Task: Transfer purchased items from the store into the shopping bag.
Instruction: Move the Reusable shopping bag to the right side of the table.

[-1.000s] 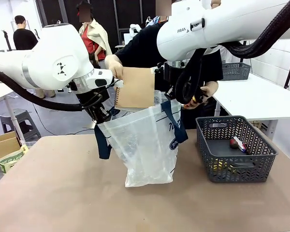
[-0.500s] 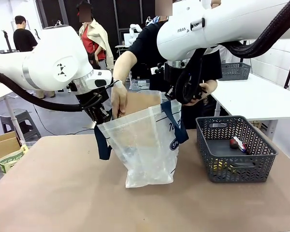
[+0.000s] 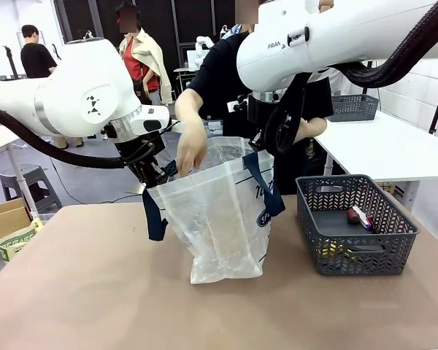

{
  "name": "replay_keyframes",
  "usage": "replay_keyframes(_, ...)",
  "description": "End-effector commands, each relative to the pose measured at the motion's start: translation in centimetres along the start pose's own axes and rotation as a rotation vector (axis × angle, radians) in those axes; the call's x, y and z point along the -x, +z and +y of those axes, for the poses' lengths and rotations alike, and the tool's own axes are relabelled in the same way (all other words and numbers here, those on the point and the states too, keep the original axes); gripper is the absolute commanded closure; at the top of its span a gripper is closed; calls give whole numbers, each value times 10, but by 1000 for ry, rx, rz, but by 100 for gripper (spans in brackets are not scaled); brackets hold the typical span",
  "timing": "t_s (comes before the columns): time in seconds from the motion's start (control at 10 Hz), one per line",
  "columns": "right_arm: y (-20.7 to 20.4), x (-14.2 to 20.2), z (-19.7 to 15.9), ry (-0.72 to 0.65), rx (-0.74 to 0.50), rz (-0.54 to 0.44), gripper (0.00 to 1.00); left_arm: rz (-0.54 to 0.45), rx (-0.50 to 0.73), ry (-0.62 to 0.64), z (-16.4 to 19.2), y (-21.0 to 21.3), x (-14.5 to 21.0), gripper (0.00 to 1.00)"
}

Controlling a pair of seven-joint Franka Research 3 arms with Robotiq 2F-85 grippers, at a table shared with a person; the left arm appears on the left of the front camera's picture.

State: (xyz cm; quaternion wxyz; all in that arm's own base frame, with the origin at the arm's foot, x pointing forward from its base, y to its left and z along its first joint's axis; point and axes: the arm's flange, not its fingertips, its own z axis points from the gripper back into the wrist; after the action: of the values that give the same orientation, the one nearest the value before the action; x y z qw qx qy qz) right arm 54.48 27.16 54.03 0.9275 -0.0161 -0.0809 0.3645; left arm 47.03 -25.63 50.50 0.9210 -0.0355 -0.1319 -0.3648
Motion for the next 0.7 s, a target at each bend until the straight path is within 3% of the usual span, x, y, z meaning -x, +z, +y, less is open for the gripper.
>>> replay_keyframes(0.0,0,0,-1,-1,1,-4,100,-3,-5,1,2,2,1,100)
replay_keyframes(0.6,0,0,-1,-1,1,-4,100,-3,-5,1,2,2,1,100)
